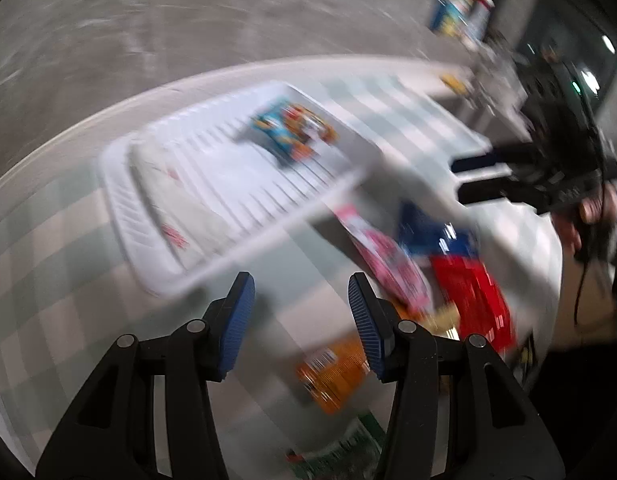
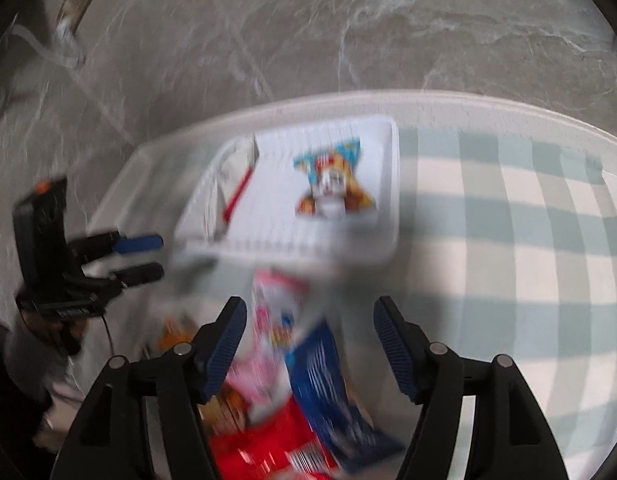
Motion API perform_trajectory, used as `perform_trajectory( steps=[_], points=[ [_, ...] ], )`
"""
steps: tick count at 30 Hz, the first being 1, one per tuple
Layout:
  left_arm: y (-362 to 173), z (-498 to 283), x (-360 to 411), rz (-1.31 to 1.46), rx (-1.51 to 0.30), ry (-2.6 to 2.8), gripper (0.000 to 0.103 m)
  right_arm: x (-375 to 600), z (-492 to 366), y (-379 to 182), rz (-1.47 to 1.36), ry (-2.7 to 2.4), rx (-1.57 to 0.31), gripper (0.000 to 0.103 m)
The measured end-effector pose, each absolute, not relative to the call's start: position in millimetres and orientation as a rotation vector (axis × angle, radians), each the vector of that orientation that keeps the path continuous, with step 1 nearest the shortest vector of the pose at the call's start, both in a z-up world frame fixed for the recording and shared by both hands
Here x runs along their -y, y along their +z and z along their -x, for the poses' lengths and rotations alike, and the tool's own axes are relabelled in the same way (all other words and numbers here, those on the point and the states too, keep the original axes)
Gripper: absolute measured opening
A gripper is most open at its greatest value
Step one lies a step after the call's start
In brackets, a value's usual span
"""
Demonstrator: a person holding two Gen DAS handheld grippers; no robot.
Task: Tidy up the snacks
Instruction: 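Move the left tool to the orange bar while the right tool reaches the blue packet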
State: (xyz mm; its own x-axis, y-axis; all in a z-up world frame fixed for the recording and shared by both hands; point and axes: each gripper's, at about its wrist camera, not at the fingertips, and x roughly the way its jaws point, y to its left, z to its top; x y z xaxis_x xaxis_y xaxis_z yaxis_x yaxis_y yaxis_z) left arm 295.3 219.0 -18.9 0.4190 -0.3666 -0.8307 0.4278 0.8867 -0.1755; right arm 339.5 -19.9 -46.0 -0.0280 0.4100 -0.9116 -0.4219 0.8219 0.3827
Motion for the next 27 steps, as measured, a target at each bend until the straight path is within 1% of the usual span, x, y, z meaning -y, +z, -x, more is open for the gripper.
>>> perform_trajectory(
  steps=[5,11,15,19,27],
  points=[
    [-28,-272,-191,-0.207,-1.055,-0.591,0.047,20,-306,-61,0.175,0.681,-1.482,0.069],
    [-45,-262,-164,-0.400,-1.083,-0.667,0.047,13,-287,-77,0.325,0.681,-1.484,0.069],
    [-57,-260,-148,-0.515,-1.096,-0.709,0.047,12,-286,-84,0.362,0.674,-1.487,0.069],
    [-69,-263,-137,-0.574,-1.101,-0.722,0.047,6,-282,-88,0.417,0.683,-1.485,0.069],
    [-82,-267,-124,-0.647,-1.093,-0.746,0.048,5,-287,-94,0.388,0.700,-1.508,0.069]
  ],
)
